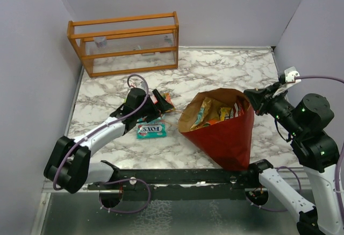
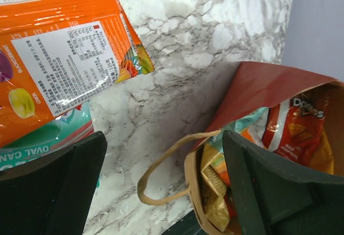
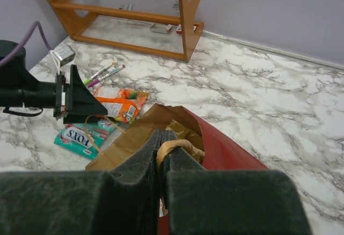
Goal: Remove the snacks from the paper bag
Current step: Adjust the paper bag at the center of the board, then take out the snack from the paper bag.
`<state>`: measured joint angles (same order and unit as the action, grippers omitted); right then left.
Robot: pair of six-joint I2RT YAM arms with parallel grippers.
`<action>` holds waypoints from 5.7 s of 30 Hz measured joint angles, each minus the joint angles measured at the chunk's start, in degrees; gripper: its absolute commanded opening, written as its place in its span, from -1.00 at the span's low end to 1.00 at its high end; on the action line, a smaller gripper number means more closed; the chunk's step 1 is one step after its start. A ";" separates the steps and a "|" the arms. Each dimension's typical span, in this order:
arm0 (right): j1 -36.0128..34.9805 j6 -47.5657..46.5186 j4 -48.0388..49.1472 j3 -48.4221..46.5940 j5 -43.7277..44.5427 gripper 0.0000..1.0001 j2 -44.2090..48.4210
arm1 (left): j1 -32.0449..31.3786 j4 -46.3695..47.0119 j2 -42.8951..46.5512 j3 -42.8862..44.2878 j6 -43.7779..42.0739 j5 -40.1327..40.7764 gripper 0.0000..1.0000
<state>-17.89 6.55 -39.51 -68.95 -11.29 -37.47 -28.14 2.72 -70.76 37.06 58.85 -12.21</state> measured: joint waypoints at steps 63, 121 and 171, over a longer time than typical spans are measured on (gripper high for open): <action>0.20 0.72 12.00 -6.71 -4.68 -0.96 -23.69 | -18.88 -15.30 16.13 15.80 -10.88 7.72 0.43; 0.20 2.45 7.91 -6.73 -4.61 -0.96 -20.22 | -32.96 -1.62 -34.82 30.01 -30.58 25.73 0.34; 0.22 5.40 8.13 -0.46 10.67 -0.96 -9.09 | -32.81 -25.79 9.99 34.93 -37.42 30.49 -1.00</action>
<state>-17.67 11.94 -31.38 -69.41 -0.62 -46.57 -60.95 -23.07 -60.77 71.99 21.43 18.28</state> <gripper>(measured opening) 0.020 0.085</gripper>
